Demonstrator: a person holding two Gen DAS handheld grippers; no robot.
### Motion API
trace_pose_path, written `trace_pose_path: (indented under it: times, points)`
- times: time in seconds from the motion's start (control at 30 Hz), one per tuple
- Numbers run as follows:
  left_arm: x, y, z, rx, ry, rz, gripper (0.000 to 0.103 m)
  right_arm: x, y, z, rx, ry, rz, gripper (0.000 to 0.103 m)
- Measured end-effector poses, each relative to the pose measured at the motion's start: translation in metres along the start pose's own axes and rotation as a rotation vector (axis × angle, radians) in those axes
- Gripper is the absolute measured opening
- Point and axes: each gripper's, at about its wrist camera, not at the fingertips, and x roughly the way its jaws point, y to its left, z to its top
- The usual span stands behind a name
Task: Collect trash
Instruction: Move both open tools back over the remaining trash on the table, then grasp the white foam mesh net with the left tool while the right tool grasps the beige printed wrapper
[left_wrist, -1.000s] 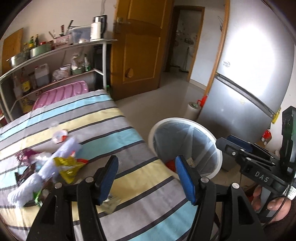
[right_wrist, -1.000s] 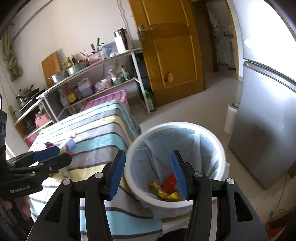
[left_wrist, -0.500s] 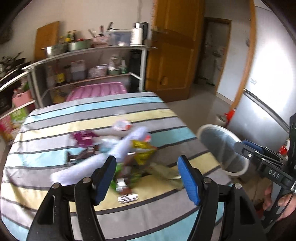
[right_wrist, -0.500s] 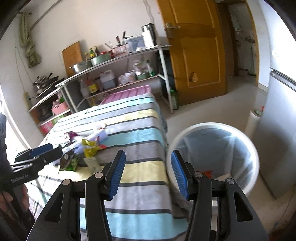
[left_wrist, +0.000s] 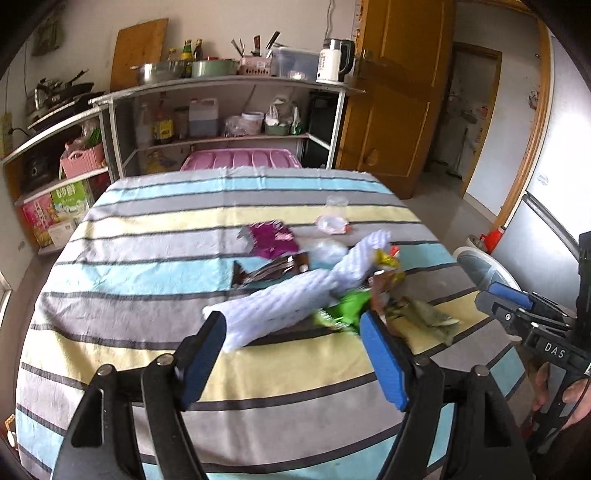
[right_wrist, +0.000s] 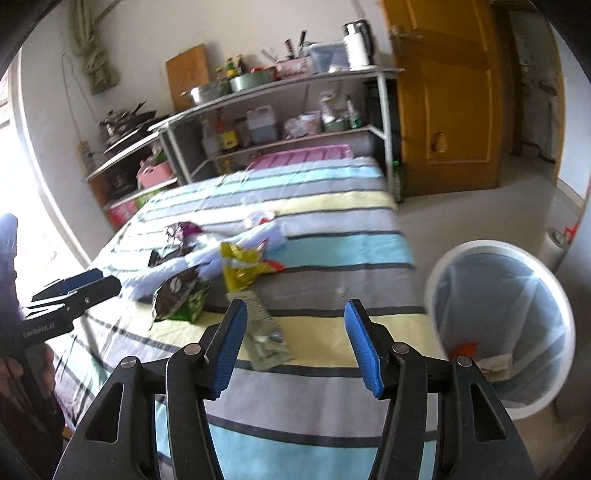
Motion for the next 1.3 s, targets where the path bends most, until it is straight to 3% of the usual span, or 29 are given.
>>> trace_pose_path:
  times: [0.53, 0.7, 1.03, 1.1, 1.17, 1.3]
  points:
    - [0.041, 0.027, 0.018, 0.098, 0.084, -0.008, 0.081, 0.046, 0.02, -0.003, -0.097, 0.142, -0.022, 0.056]
    - [0.059, 0.026, 0.015, 0.095, 0.149, -0.066, 0.081, 0.052, 0.023, -0.003, -0.114, 0.168, -0.029, 0.056]
    - [0.056, 0.012, 0.012, 0.144, 0.151, -0.117, 0.08, 0.051, 0.021, -0.002, -0.091, 0.164, -0.028, 0.056]
    - [0.057, 0.01, 0.011, 0.145, 0.157, -0.125, 0.072, 0.05, 0.02, -0.002, -0.09, 0.161, -0.028, 0.054]
    - [0.059, 0.007, 0.01, 0.153, 0.171, -0.132, 0.065, 0.049, 0.021, -0.002, -0.09, 0.156, -0.032, 0.042]
    - [0.063, -0.002, 0.007, 0.187, 0.192, -0.13, 0.052, 0.048, 0.021, -0.003, -0.09, 0.154, -0.027, 0.035]
